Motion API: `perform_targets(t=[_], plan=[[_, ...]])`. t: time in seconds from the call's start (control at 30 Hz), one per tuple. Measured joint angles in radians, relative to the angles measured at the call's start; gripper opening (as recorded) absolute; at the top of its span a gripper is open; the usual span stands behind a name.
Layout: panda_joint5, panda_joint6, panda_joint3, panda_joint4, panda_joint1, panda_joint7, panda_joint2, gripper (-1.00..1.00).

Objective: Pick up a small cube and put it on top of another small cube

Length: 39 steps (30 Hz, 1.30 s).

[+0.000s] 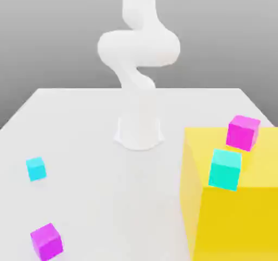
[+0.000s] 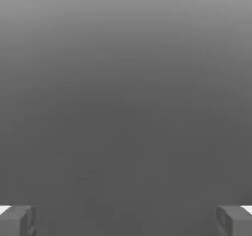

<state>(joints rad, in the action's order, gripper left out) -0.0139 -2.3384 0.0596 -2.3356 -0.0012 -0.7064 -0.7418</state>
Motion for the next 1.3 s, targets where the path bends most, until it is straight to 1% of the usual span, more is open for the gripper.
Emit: perform_targets(t=[0.3, 0.63, 0.83, 0.97, 1.03, 1.1, 1.17, 1.3], plan=[[-0.053, -0.14, 0.249, -0.13, 0.008, 0.34, 0.201, 0.0], [-0.064, -0.294, 0.53, -0.271, 0.002, 0.745, 0.419, 0.0], [-0.029, -0.387, 0.7, -0.357, 0.002, 1.018, 0.562, 0.0], [0.047, -0.449, 0.794, -0.413, -0.005, 1.238, 0.672, 0.0], [0.111, -0.478, 0.808, -0.441, -0.044, 1.366, 0.732, 0.0], [0.183, -0.506, 0.787, -0.464, -0.095, 1.493, 0.791, 0.0], [0.285, -0.531, 0.72, -0.462, -0.148, 1.594, 0.845, 0.0], [0.494, -0.578, 0.548, -0.432, -0.275, 1.758, 0.94, 0.0]])
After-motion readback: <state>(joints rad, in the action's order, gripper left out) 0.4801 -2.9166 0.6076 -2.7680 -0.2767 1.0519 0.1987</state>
